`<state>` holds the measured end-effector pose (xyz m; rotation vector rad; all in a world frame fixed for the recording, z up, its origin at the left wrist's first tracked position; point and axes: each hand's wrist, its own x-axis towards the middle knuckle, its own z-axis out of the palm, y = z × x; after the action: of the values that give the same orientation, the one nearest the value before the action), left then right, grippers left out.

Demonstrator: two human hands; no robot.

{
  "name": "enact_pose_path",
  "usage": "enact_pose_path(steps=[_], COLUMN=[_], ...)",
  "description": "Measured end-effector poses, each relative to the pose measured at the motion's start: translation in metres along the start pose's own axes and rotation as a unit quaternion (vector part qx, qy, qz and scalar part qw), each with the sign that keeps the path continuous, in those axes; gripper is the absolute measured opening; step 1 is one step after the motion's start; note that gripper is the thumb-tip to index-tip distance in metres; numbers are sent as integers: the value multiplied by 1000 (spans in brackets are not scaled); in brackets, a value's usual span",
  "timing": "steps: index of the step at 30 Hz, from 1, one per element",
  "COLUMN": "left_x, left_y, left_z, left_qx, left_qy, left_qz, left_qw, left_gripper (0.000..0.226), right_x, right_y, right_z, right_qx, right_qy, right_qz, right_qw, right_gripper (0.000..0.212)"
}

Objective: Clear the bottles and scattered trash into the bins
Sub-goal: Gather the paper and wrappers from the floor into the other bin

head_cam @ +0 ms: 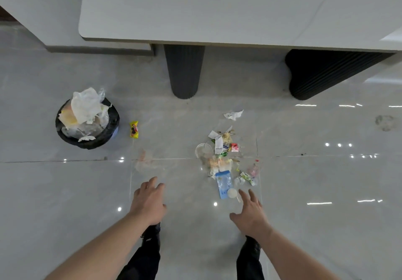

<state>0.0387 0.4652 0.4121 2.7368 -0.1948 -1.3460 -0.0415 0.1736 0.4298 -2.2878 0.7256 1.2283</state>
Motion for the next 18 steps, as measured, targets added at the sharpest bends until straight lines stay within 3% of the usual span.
enact_pose_path(steps=[10, 18], left_x=[61, 181], left_y=[127, 211], left_z=[77, 176], left_qx=[-51, -44], left_qy=[28, 54], left_qz=[-78, 29], left_qw=[995, 997], left_gripper=[70, 67], right_x=[105, 226], right_y=[115, 213], right_z=[-22, 20], right_qx=[-16, 3], right_qy=[-4, 39], right_qz=[-66, -24], right_qw=[998, 999], right_gripper=[95, 97])
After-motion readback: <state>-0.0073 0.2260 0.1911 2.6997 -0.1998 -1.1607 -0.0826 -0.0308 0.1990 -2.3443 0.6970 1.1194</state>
